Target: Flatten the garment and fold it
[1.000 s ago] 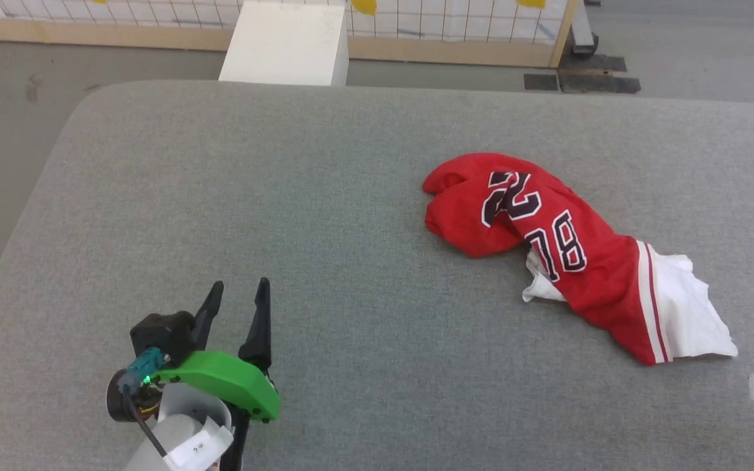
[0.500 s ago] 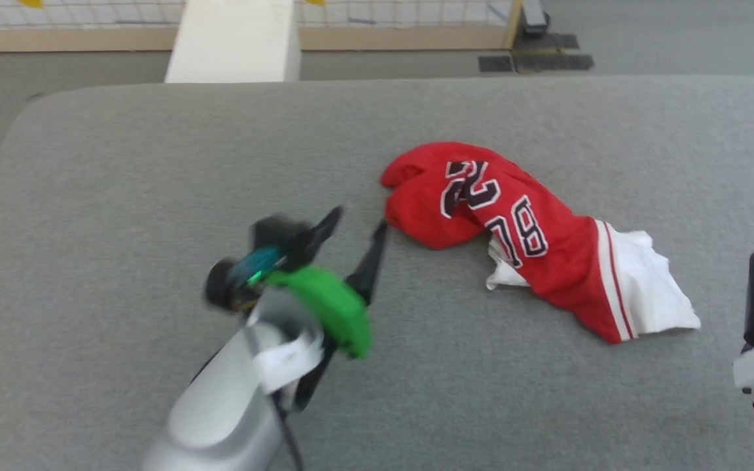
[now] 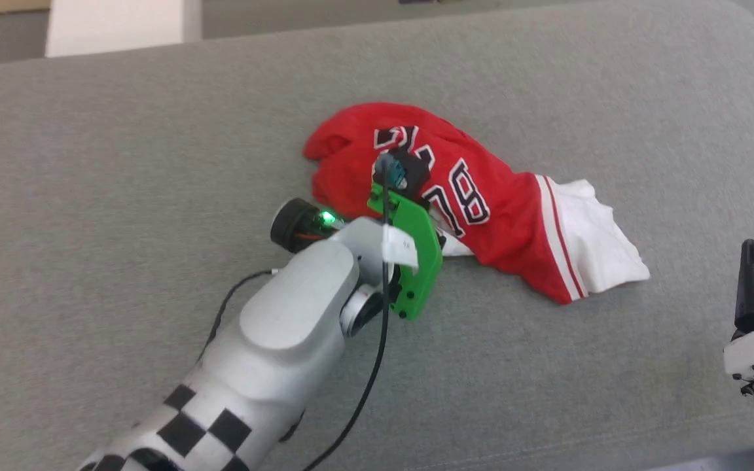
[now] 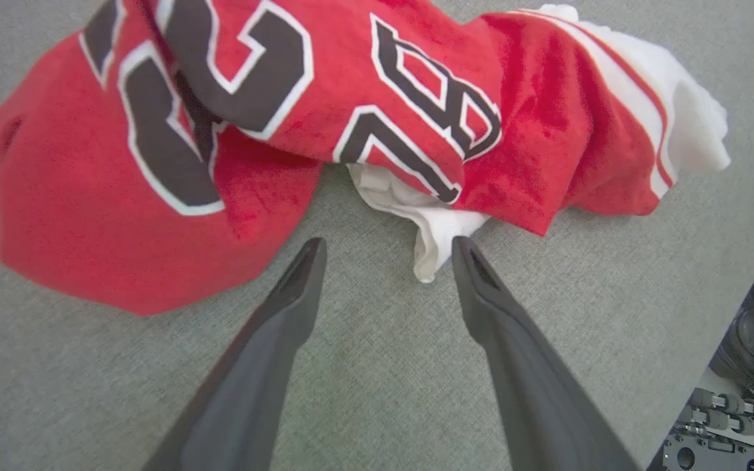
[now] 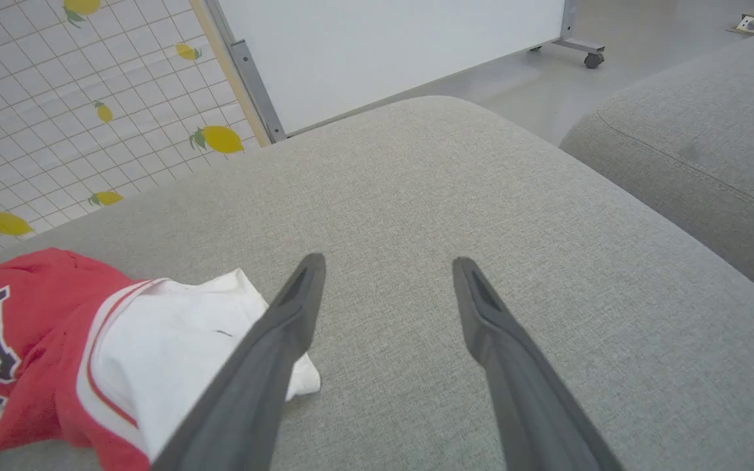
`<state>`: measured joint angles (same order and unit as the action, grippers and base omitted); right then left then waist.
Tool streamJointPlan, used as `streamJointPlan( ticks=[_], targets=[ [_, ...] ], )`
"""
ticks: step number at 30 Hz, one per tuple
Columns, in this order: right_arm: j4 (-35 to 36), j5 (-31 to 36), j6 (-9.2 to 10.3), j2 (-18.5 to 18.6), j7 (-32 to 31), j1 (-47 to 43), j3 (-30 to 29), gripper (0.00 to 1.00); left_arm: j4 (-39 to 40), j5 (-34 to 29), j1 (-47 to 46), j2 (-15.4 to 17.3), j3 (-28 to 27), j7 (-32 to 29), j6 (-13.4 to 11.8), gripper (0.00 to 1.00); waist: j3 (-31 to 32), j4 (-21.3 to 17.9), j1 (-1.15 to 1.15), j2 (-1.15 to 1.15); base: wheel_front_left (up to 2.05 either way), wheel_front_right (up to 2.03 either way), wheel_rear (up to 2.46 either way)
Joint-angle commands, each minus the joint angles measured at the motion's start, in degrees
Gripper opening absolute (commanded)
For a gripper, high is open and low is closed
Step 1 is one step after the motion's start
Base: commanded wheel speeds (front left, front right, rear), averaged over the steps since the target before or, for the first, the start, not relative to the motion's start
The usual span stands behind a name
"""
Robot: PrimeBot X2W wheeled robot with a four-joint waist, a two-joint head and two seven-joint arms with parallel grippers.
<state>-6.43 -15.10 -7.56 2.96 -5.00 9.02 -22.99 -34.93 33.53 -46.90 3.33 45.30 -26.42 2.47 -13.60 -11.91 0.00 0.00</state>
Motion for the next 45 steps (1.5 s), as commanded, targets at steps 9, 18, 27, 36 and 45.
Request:
streamJointPlan(
  ticks=[9, 18, 27, 36, 45],
  targets=[
    [-2.9, -1.2, 0.08, -0.1, 2.3, 2.7, 0.9, 1.0, -4.3, 2.8, -4.1, -0.4, 4.9, -5.1, -0.6, 1.0, -5.7, -4.4, 0.0, 0.0, 0.0, 0.0, 0.0],
    [-4.3, -0.8, 0.08, -0.1, 3.1, 3.9, 1.8, 1.0, -5.9, 5.5, -4.8, -0.4, 7.4, -3.5, -1.7, 0.0, -6.7, -3.7, 0.0, 0.0, 0.0, 0.0, 0.0],
    [-5.1, 0.3, 0.08, -0.1, 3.2, 3.9, 1.5, 1.0, -4.2, 10.3, -5.8, -0.5, 7.3, 0.8, -2.5, 0.0, -5.3, -1.0, 0.0, 0.0, 0.0, 0.0, 0.0],
    [-4.2, 2.2, 0.08, -0.1, 1.6, 1.5, 0.2, 1.0, -0.3, 13.1, -4.5, 2.7, 1.0, 8.6, -5.9, 0.0, -0.6, 5.2, 0.0, 0.0, 0.0, 0.0, 0.0],
    [-2.5, 3.3, 0.08, -0.1, -0.7, -0.9, 0.8, 1.0, 9.8, 18.3, 7.3, 12.1, -8.5, 13.7, -14.1, 0.0, 4.1, 12.1, 0.0, 0.0, 0.0, 0.0, 0.0]
  ],
)
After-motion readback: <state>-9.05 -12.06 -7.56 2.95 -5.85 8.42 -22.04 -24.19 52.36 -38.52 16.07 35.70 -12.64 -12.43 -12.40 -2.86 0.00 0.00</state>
